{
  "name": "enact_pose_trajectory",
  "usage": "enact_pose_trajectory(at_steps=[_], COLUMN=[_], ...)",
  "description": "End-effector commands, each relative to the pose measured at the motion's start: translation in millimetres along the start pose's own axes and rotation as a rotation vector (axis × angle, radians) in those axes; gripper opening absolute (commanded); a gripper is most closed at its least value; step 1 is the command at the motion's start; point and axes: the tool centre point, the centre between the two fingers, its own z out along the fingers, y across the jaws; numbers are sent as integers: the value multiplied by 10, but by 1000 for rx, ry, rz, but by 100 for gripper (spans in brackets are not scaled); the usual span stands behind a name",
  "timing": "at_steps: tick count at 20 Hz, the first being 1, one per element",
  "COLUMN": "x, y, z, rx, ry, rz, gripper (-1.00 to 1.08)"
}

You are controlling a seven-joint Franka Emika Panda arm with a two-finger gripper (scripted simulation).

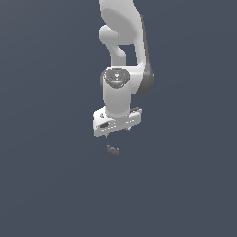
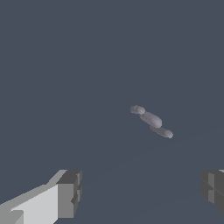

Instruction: Pick up the object and move it to a goal position.

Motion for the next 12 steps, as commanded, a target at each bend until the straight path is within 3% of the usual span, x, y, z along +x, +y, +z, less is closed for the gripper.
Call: enact_pose_trajectory(at_steps=[1,12], x=[30,154], y=[27,147], z=[36,191], rx=[-2,-8], ry=[0,1], rz=[-70,-372], gripper=[100,100])
